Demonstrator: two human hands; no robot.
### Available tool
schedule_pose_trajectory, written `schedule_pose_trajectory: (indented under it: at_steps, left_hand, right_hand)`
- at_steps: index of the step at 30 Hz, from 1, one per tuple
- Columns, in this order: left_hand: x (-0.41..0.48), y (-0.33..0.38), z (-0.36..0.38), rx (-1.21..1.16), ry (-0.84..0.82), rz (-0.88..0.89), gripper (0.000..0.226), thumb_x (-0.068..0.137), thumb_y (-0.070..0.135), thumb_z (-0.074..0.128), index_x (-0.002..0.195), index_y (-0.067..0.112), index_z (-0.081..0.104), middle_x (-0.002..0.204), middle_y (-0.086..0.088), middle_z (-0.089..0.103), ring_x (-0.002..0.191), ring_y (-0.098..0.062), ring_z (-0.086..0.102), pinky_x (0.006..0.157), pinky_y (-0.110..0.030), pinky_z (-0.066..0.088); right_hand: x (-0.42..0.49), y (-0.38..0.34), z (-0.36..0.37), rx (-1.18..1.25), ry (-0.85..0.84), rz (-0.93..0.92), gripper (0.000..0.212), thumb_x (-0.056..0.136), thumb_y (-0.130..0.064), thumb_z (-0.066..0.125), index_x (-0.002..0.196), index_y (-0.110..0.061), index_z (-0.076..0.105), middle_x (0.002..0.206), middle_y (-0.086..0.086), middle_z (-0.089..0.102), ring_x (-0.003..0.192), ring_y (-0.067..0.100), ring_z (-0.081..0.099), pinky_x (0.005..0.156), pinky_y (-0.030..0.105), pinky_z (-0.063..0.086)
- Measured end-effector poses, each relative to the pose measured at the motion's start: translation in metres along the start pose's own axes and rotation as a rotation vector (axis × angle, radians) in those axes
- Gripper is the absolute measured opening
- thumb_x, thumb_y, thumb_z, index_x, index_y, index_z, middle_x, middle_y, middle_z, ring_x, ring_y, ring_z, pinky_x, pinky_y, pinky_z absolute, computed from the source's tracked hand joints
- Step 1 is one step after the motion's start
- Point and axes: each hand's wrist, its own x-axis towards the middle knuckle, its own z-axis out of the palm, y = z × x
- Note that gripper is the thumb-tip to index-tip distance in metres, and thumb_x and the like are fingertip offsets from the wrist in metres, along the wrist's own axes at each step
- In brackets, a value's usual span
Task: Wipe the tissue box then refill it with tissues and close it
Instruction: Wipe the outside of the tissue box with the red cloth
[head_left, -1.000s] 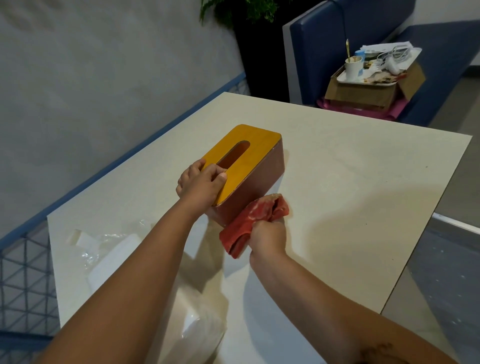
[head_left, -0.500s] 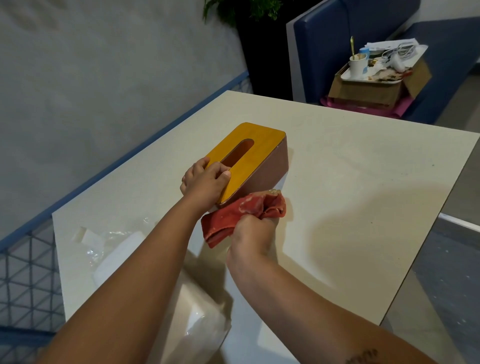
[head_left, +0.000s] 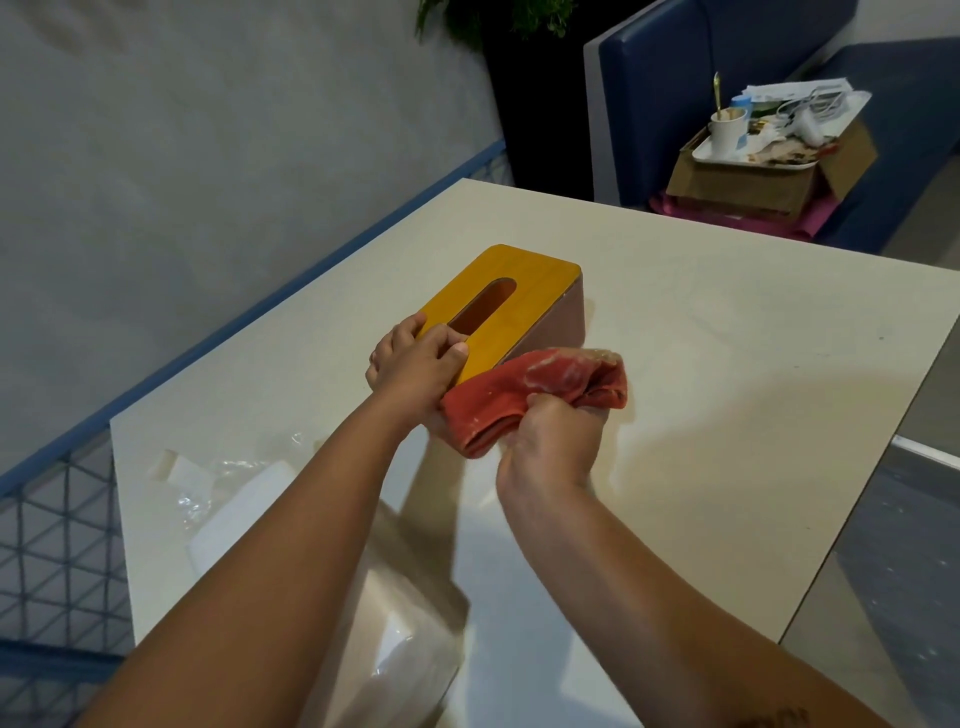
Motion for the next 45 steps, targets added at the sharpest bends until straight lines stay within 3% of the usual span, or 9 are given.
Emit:
schedule_pose_trajectory:
  at_steps: [2,8,14,17,26,33,37,42,45]
  left_hand:
    - [0.000,0.000,0.000,0.003,-0.001,-0.003,0.025,0.096,0.040,0.038,0.109,0.032,0.058,0.153,0.006,0.020,0.142,-0.021,0.010,0.112,-0.046,0.010]
    - [0.003,-0.002,0.003,0.056,-0.002,0.002,0.027,0.097,0.044,0.034,0.111,0.033,0.056,0.153,0.004,0.020,0.142,-0.024,0.012,0.112,-0.049,0.012]
    - [0.003,-0.001,0.002,0.066,-0.001,-0.003,0.027,0.097,0.044,0.034,0.111,0.033,0.055,0.153,0.003,0.020,0.142,-0.024,0.012,0.112,-0.049,0.012]
    - [0.003,0.000,0.002,0.073,-0.001,-0.004,0.028,0.097,0.044,0.034,0.112,0.033,0.055,0.153,0.003,0.020,0.142,-0.024,0.013,0.113,-0.049,0.012]
    - [0.002,0.000,0.002,0.062,0.000,-0.007,0.026,0.097,0.043,0.036,0.109,0.033,0.056,0.153,0.004,0.020,0.142,-0.024,0.012,0.112,-0.048,0.012]
    - [0.001,-0.002,0.001,-0.006,0.004,0.004,0.020,0.095,0.044,0.040,0.099,0.036,0.058,0.153,0.007,0.021,0.142,-0.021,0.011,0.113,-0.047,0.010]
    - [0.001,-0.003,0.002,-0.011,0.013,0.010,0.020,0.095,0.043,0.040,0.101,0.036,0.058,0.153,0.007,0.022,0.142,-0.021,0.012,0.112,-0.048,0.010]
    - [0.002,-0.002,0.004,0.044,0.028,0.012,0.028,0.097,0.043,0.036,0.112,0.034,0.057,0.153,0.003,0.022,0.142,-0.025,0.013,0.112,-0.049,0.012]
    - [0.001,-0.003,0.004,0.048,0.030,0.008,0.029,0.097,0.044,0.035,0.116,0.034,0.056,0.153,0.002,0.022,0.141,-0.025,0.015,0.112,-0.049,0.012]
  right_hand:
    - [0.015,-0.011,0.001,0.010,-0.010,-0.077,0.053,0.079,0.018,0.034,0.089,-0.031,0.052,0.094,0.002,0.060,0.100,0.029,0.060,0.098,0.053,0.046]
    - [0.062,-0.063,0.000,-0.037,0.031,-0.273,0.044,0.079,0.012,0.041,0.092,-0.029,0.051,0.089,-0.003,0.059,0.092,0.021,0.059,0.091,0.039,0.047]
    - [0.085,-0.072,0.019,-0.103,-0.004,-0.300,0.040,0.077,0.011,0.043,0.091,-0.026,0.053,0.090,0.000,0.061,0.093,0.023,0.060,0.096,0.049,0.049]
    - [0.075,-0.049,0.016,-0.241,-0.104,-0.288,0.046,0.078,0.009,0.044,0.115,-0.015,0.057,0.095,0.006,0.063,0.091,0.023,0.061,0.089,0.039,0.050]
    - [0.039,-0.026,-0.005,-0.405,-0.325,-0.385,0.033,0.075,0.001,0.047,0.083,-0.028,0.059,0.083,-0.003,0.064,0.083,0.014,0.062,0.082,0.035,0.050]
    - [0.008,-0.001,-0.025,-0.490,-0.484,-0.334,0.036,0.082,0.007,0.050,0.082,-0.028,0.057,0.080,-0.004,0.061,0.065,-0.010,0.057,0.067,0.008,0.046]
    - [0.006,-0.006,-0.033,-0.454,-0.486,-0.135,0.035,0.078,0.015,0.048,0.069,-0.017,0.058,0.064,0.000,0.059,0.062,0.010,0.057,0.063,0.026,0.048]
    - [0.006,-0.032,-0.047,-0.427,-0.551,0.131,0.040,0.082,0.020,0.040,0.091,-0.015,0.057,0.083,0.010,0.063,0.079,0.023,0.062,0.068,0.035,0.052]
    - [0.013,-0.051,-0.056,-0.513,-0.512,0.136,0.035,0.085,0.016,0.040,0.103,-0.010,0.055,0.094,0.013,0.063,0.092,0.031,0.061,0.087,0.047,0.051]
